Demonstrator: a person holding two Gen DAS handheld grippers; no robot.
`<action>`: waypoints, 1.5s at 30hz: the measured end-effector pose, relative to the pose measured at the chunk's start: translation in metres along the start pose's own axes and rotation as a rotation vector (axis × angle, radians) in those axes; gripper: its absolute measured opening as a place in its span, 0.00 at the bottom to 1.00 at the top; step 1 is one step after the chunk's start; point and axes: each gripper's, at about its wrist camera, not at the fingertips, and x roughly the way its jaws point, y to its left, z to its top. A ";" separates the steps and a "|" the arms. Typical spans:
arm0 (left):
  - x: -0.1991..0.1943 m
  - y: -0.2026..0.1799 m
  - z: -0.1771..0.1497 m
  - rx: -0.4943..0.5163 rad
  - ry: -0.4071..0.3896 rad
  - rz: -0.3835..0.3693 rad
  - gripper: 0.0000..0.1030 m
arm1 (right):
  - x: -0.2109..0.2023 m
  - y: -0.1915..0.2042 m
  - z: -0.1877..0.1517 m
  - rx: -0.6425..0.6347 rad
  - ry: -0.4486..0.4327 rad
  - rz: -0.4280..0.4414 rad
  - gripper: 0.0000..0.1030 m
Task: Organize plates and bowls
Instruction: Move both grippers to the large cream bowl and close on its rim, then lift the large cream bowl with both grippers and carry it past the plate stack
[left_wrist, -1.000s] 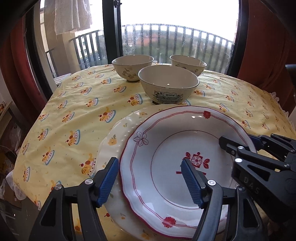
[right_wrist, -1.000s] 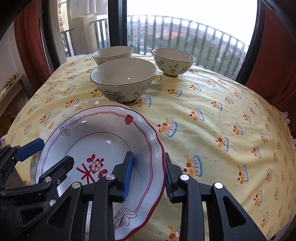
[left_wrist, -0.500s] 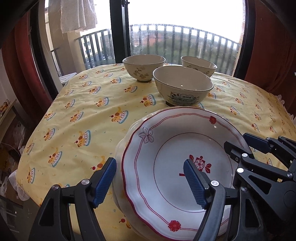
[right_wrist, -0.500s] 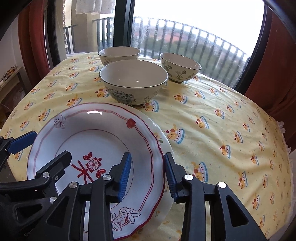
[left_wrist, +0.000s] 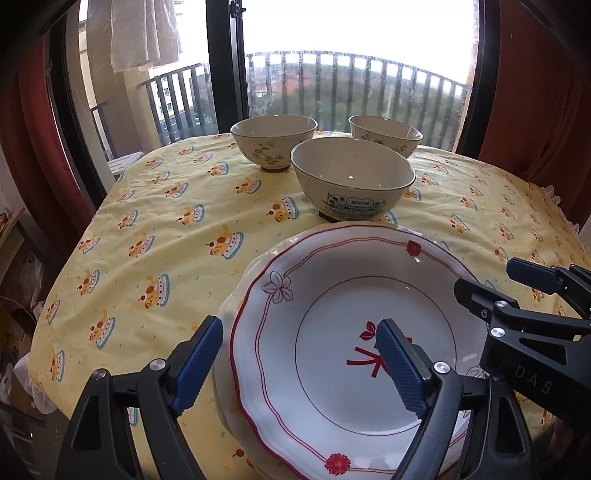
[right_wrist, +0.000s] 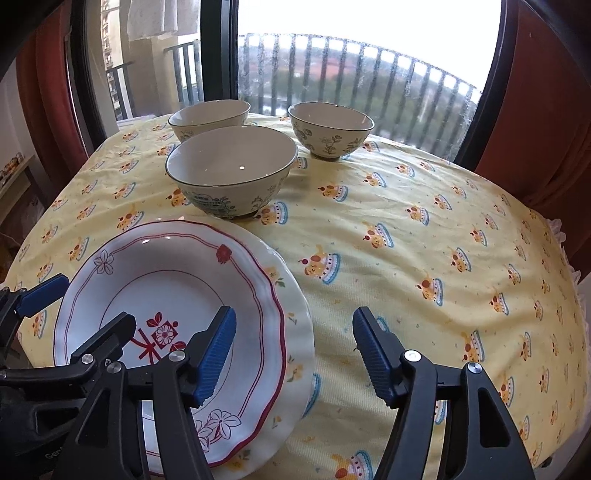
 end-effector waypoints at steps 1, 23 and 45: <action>0.000 0.000 0.002 -0.001 -0.004 0.000 0.84 | -0.002 -0.001 0.002 0.003 -0.006 0.003 0.67; 0.035 0.003 0.111 0.005 -0.086 0.035 0.76 | 0.024 -0.016 0.112 0.114 -0.111 0.108 0.67; 0.117 -0.004 0.129 0.043 0.077 -0.026 0.37 | 0.110 -0.012 0.137 0.117 0.026 0.146 0.23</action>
